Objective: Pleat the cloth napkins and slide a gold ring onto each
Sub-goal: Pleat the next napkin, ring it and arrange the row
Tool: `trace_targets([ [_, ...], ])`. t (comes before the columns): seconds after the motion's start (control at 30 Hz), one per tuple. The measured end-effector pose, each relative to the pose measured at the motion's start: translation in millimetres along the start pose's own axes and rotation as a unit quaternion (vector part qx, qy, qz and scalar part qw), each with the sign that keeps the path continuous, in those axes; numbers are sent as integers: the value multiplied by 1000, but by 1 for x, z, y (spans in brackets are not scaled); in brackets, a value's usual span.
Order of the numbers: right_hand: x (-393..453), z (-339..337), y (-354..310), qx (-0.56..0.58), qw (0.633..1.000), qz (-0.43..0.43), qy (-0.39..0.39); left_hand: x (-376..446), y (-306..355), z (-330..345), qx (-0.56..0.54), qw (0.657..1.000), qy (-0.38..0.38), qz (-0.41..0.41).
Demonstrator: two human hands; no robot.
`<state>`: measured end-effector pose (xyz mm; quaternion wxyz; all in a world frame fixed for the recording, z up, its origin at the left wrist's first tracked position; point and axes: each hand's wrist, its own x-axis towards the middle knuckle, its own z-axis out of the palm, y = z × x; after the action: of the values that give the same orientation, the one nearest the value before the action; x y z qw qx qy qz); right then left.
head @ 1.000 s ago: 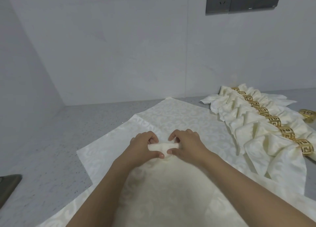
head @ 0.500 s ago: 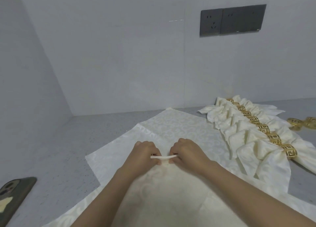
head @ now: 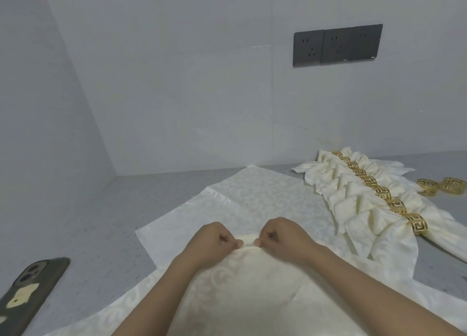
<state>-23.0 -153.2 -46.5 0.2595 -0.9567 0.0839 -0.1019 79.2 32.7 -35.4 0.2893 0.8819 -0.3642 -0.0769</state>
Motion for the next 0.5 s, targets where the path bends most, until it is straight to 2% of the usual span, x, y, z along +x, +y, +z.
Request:
trace_targets([
  [0.13, 11, -2, -7, 26, 997, 54, -41, 12, 6, 3, 10, 999, -23, -40],
  [0.3, 23, -2, -9, -96, 992, 46, -67, 28, 8, -2, 97, 993, -57, -23],
  [0.43, 28, -6, -12, -86, 986, 76, -119, 33, 7, -3, 48, 993, -95, -55],
  [0.5, 29, -8, -16, -104, 984, 75, -122, 34, 10, -4, 68, 991, -104, -52],
])
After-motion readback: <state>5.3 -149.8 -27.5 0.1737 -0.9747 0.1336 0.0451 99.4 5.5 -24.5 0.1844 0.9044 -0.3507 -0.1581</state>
